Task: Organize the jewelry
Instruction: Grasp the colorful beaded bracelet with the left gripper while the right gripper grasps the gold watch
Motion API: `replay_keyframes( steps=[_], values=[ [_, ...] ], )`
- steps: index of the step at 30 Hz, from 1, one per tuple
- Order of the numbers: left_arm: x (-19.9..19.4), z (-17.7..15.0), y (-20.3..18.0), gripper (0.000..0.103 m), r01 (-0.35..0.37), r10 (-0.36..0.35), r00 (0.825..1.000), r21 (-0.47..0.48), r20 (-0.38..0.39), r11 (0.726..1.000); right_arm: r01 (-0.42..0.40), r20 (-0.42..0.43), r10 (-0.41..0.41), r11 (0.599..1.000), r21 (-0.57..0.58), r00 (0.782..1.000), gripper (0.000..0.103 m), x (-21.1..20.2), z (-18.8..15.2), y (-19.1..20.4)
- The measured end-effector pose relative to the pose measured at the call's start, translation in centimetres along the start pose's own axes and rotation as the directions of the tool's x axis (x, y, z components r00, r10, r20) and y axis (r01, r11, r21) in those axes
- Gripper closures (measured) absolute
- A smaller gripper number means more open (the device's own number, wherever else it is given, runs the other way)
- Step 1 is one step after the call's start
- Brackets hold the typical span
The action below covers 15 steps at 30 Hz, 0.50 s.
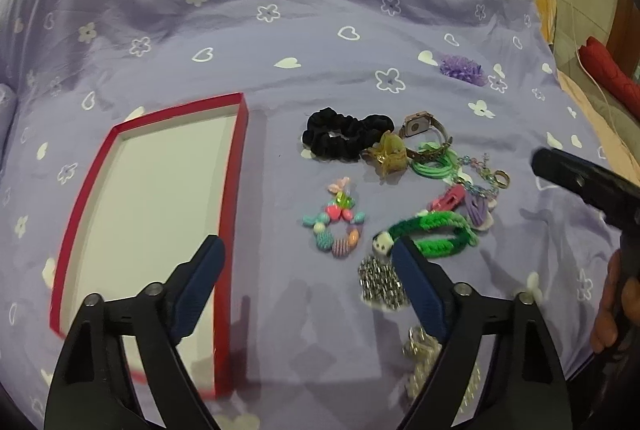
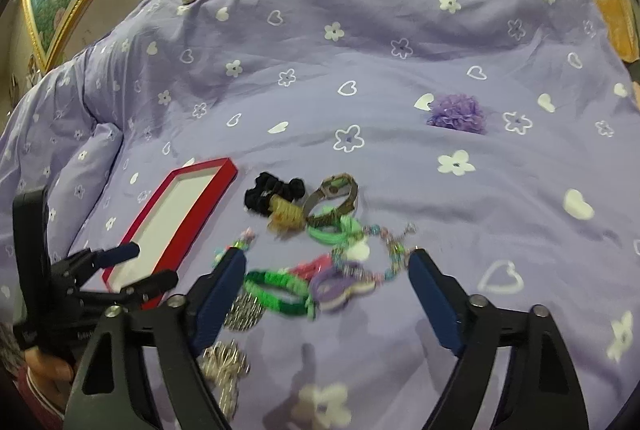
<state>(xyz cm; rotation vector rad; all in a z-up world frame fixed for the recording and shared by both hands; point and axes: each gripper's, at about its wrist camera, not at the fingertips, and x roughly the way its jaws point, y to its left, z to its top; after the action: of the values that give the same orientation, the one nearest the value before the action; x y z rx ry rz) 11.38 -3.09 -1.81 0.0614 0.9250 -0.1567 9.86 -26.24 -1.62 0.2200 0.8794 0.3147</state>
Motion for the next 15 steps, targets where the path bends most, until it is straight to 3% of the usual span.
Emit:
replay_keyframes(
  steps=[5,12,15],
  values=[
    [2.6,1.4,-0.2,0.023,0.018,-0.016,0.999,0.031,-0.044,0.999,-0.011,-0.044,0.012,0.999,0.033,0.999,0.045,3.9,2.1,-1.3],
    [6.2,2.3,-0.1,0.024,0.025,-0.019,0.993,0.052,-0.114,0.998,-0.015,-0.117,0.021,0.998,0.053,0.993,0.05,9.0,4.0,-2.1],
    [7.6,2.2,-0.2,0.035,0.043,-0.034,0.988,0.053,-0.15,0.998,-0.005,-0.156,0.014,0.998,0.059,0.988,0.057,10.9,4.1,-2.4]
  ],
)
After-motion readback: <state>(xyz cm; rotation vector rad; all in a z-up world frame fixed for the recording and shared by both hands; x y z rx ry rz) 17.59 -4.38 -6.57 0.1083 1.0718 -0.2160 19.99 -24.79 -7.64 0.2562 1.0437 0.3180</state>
